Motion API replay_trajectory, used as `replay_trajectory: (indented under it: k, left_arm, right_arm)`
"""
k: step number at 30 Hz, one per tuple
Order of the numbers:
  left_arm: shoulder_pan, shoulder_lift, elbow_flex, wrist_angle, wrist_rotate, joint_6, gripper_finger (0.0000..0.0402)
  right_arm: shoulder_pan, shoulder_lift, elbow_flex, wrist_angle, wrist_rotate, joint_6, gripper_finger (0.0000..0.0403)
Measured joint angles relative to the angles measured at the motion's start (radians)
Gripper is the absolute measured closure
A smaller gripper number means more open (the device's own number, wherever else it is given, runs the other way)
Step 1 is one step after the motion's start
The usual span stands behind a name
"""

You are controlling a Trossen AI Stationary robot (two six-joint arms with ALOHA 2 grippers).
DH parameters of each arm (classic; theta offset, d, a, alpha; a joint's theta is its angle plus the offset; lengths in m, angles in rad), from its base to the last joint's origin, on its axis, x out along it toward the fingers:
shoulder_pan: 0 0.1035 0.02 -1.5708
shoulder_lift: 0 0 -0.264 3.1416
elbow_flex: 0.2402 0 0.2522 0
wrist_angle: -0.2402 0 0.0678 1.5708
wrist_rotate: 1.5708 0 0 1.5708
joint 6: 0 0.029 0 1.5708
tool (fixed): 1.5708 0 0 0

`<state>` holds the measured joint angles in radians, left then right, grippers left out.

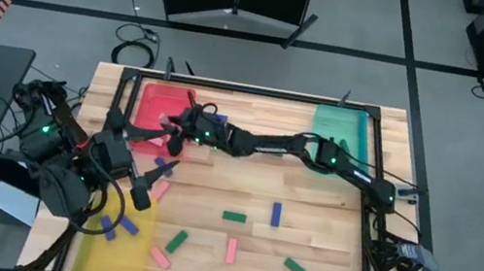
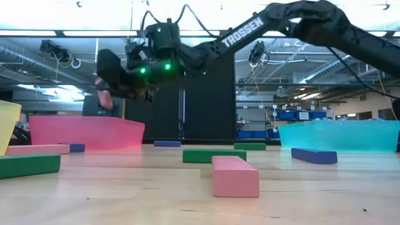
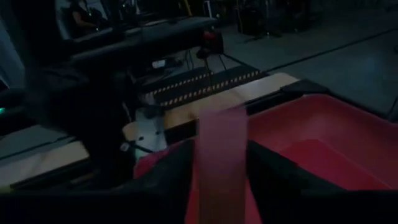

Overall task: Sort blocks
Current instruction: Put the pink block into the red bin, then put the green block into the blue bin

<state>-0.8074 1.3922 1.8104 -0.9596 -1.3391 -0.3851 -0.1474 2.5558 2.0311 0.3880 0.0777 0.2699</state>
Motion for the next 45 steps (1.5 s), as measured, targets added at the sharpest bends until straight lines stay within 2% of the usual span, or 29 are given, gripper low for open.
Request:
replay_trajectory:
  k: [3,5,9,12,14,17,20,23,28,31,33,36,39,42,45]
  left_arm:
    - [0.0,0.0,0.0,-0.06,0.0,-0.073,0.0106]
    - [0.0,0.0,-0.006,-0.081,-0.001,-0.11,0.0106]
    - [0.0,0.0,-0.042,-0.087,0.002,-0.151,0.0106]
    - [0.0,0.0,-0.084,-0.087,0.002,-0.2,0.0106]
    - [0.005,0.0,-0.122,-0.092,0.005,-0.235,0.0106]
    - [0.031,0.0,-0.191,-0.085,0.029,-0.298,0.0106]
    - [0.1,0.005,-0.289,-0.063,0.126,-0.343,0.0108]
    - [0.197,0.012,-0.429,0.058,0.239,-0.337,0.0113]
    - [0.365,0.021,-0.678,0.516,0.561,-0.12,0.0119]
    - [0.432,0.062,-0.769,0.785,0.735,-0.013,0.0119]
    - [0.462,0.106,-0.789,0.859,0.798,0.015,0.012]
    - [0.491,0.187,-0.79,0.864,0.868,0.028,0.0118]
    - [0.508,0.276,-0.772,0.87,0.947,0.05,0.0112]
    - [0.517,0.371,-0.731,0.882,1.04,0.087,0.0103]
    - [0.522,0.457,-0.677,0.854,1.093,0.123,0.0094]
  right_arm:
    - [-0.018,0.011,0.009,0.002,-0.084,0.007,0.0188]
    - [-0.025,0.009,-0.007,0.023,-0.097,0.008,0.0165]
    - [-0.028,-0.053,-0.124,0.154,-0.096,0.007,0.0152]
    - [-0.012,-0.154,-0.324,0.388,-0.035,-0.002,0.016]
    - [0.001,-0.235,-0.503,0.559,0.016,-0.009,0.0168]
    - [0.015,-0.366,-0.803,0.766,0.037,-0.02,0.0179]
    - [0.038,-0.529,-1.085,0.917,0.084,-0.042,0.0185]
    - [0.079,-0.695,-1.316,0.985,0.145,-0.055,0.0186]
    - [0.185,-0.966,-1.567,0.992,0.259,-0.13,0.0185]
    - [0.269,-1.104,-1.659,0.982,0.329,-0.193,0.0185]
    - [0.332,-1.194,-1.701,0.984,0.367,-0.238,0.0185]
    - [0.436,-1.304,-1.732,0.953,0.438,-0.325,0.0185]
    - [0.54,-1.385,-1.727,0.865,0.554,-0.411,0.0185]
    - [0.626,-1.432,-1.7,0.773,0.693,-0.468,0.0185]
    - [0.686,-1.451,-1.669,0.712,0.788,-0.521,0.0183]
